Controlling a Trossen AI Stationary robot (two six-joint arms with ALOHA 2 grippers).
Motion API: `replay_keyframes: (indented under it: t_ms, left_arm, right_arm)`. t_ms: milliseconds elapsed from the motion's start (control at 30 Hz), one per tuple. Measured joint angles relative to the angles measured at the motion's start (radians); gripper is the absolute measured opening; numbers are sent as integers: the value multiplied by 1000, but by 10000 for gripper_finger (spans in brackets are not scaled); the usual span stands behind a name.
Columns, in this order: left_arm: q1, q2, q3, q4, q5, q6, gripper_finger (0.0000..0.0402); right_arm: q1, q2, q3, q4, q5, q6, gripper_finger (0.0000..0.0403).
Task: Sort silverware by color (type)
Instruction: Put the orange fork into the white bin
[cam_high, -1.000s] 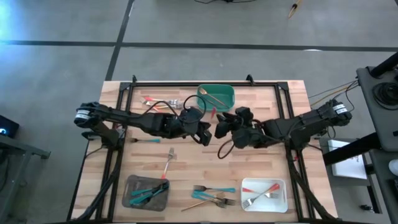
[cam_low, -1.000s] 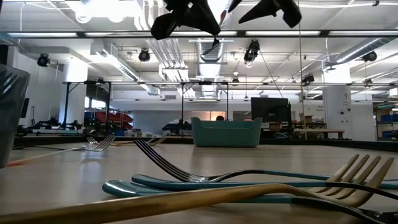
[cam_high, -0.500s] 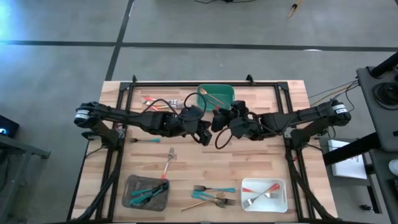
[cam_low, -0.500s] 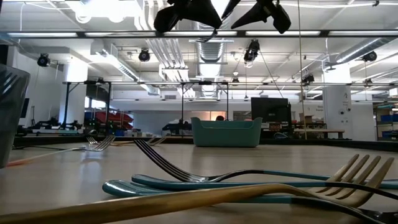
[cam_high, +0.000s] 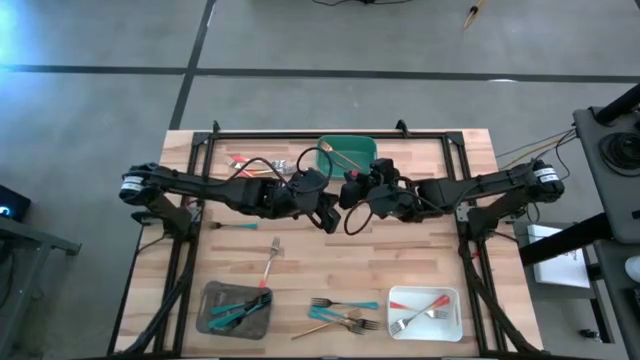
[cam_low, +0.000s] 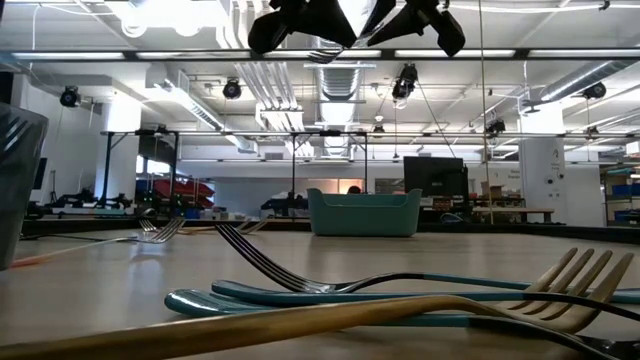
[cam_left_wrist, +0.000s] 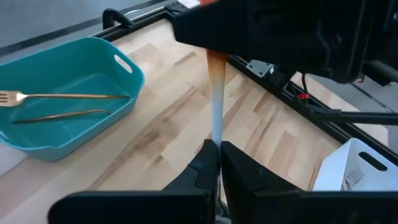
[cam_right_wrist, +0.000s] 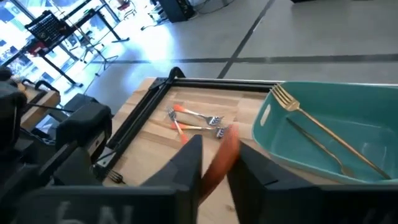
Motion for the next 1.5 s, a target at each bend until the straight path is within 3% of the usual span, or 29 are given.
replay_keyframes:
  t_ms: [167, 400, 533, 667, 833, 967, 1300, 1500]
  left_arm:
    - [13, 2, 0, -1, -6, -3, 1]
    - [21, 1, 10, 2, -8, 24, 1]
    - [21, -6, 28, -71, -7, 79, 1]
    - [21, -30, 74, -247, -8, 103, 0]
    - [17, -49, 91, -462, -8, 122, 0]
    - [16, -58, 90, -583, -8, 120, 0]
    - [16, -57, 89, -618, -7, 123, 0]
    - [16, -57, 89, -618, -6, 124, 0]
  right_arm:
    - [0, 0, 4, 0, -15, -48, 12]
    - [-7, 1, 40, -13, -39, -131, 9]
    - [-21, 1, 85, -109, -118, -183, 9]
    - [-25, 1, 168, -320, -264, -205, 9]
    - [6, -1, 253, -550, -640, -216, 9]
    - [78, 0, 250, -654, -815, -159, 9]
    - [336, 3, 146, -695, -845, -123, 9]
    - [453, 3, 91, -672, -838, -277, 9]
